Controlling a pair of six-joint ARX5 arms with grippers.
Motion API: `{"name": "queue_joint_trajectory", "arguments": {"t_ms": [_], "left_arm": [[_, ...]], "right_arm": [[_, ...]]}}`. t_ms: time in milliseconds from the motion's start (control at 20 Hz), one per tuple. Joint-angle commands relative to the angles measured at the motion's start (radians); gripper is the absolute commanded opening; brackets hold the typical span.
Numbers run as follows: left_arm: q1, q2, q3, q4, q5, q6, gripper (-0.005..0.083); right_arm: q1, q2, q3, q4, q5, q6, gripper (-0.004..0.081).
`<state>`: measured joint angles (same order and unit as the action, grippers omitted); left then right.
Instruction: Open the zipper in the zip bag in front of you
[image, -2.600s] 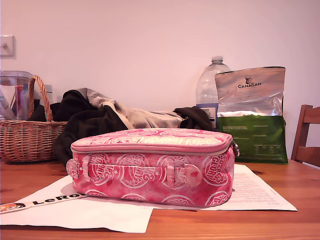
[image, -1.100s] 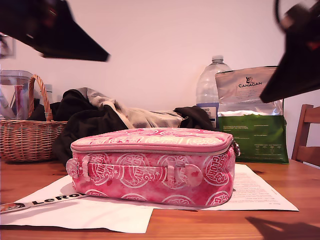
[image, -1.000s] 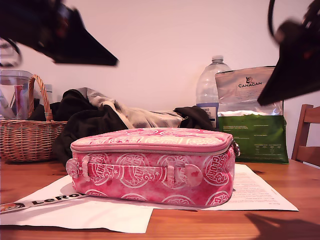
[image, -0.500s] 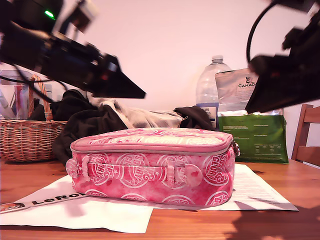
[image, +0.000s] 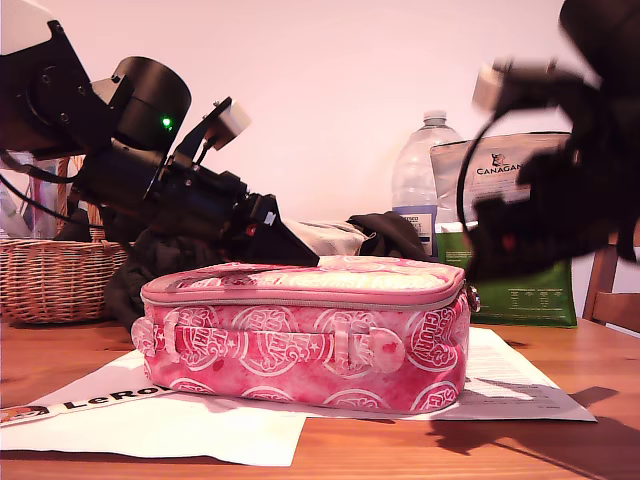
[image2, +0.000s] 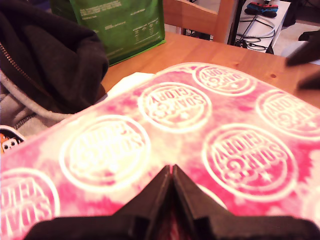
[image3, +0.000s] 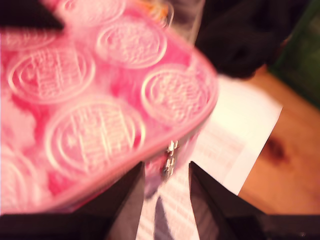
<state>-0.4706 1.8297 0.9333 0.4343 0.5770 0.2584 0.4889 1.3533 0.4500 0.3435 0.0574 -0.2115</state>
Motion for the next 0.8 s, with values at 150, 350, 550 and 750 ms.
{"name": "queue_joint_trajectory", "arguments": {"t_ms": [150, 350, 550, 750], "left_arm": [[-0.004, 0.026, 0.002, 0.009, 0.014, 0.011, -0.0021], [-0.003, 0.026, 0.002, 0.010, 0.014, 0.011, -0.0021], [-0.004, 0.026, 0.002, 0.009, 0.015, 0.011, -0.0021], [-0.004, 0.026, 0.002, 0.008, 0.018, 0.011, -0.0021]], "right_arm": [[-0.007, 0.032, -0.003, 0.066, 0.006, -0.025, 0.0247], [-0.014, 0.092, -0.003, 0.083, 0.005, -0.031, 0.0246], [-0.017, 0.154, -0.003, 0.146, 0.006, -0.027, 0.0210], [-0.030, 0.156, -0.003, 0.182, 0.006, -0.024, 0.0192]]}}
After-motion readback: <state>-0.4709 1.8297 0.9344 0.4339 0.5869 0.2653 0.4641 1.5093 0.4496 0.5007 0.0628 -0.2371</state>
